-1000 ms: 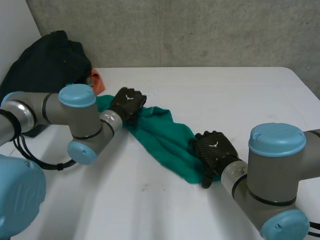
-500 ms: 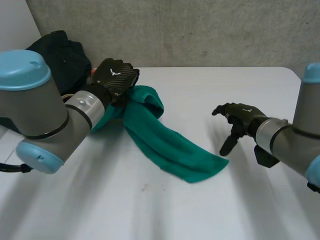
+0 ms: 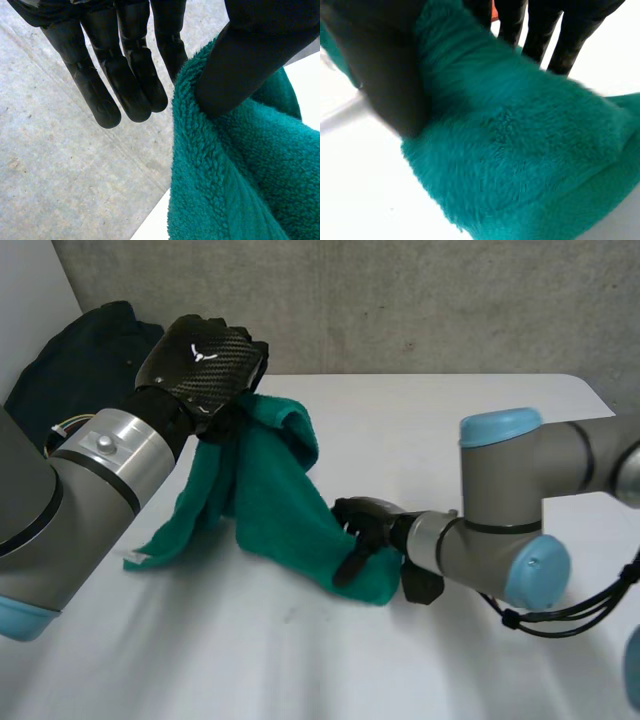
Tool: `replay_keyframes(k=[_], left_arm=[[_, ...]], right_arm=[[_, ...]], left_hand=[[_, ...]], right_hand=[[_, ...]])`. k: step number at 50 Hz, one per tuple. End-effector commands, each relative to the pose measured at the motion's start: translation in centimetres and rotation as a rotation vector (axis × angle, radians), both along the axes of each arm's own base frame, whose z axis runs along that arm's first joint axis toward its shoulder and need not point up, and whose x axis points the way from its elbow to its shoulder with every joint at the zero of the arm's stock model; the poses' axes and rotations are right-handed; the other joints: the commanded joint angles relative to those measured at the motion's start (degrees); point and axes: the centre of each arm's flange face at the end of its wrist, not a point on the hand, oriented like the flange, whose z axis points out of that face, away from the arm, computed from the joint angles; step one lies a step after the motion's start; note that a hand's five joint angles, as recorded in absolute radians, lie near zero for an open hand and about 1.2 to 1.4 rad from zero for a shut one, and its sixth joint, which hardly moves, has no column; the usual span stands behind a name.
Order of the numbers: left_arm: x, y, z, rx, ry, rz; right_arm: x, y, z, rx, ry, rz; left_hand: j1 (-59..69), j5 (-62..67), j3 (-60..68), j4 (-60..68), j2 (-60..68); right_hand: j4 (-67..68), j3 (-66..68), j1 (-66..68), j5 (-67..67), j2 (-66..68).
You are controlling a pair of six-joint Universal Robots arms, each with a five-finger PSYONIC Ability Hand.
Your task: Fold the laundry.
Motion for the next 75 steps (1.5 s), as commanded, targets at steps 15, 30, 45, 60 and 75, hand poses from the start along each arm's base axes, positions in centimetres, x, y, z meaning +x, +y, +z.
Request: replay_keyframes(k=[15, 30, 45, 60, 75], left_arm=[[0.2, -8.1, 5.9, -0.168, 0.143, 0.083], [1.4, -4.5, -8.0, 0.292, 0.050, 0.091], [3.0, -0.9, -10.4, 0.329, -0.062, 0.106], [2.2, 0.0, -3.8, 0.128, 0.025, 0.058], [2.3, 0.3, -3.1, 0.109, 0.037, 0.055]], right_arm=[[-3.3, -7.6, 20.5, -1.355, 0.216, -0.382], [-5.6, -3.0, 7.1, -1.049, 0.441, -0.125], [-10.7, 0.2, 4.8, -0.878, 0.612, 0.004], [-15.4, -3.3, 9.5, -0.386, 0.409, -0.282], [-15.7, -3.9, 3.9, -0.052, 0.396, -0.199]], left_hand=[[15.2, 14.8, 11.8, 11.4, 11.5], [15.2, 14.8, 11.8, 11.4, 11.5], [15.2, 14.8, 11.8, 11.4, 11.5], [15.2, 14.8, 11.8, 11.4, 11.5], [15.2, 14.8, 11.8, 11.4, 11.5]], right_hand=[[42.0, 43.0, 43.4, 42.5, 42.1], [42.0, 43.0, 43.4, 42.5, 42.1], [-28.0, -27.0, -26.6, -27.5, -27.9], [-28.0, -27.0, -26.6, -27.5, -27.9], [-20.6, -19.5, -19.1, -20.0, -20.4]])
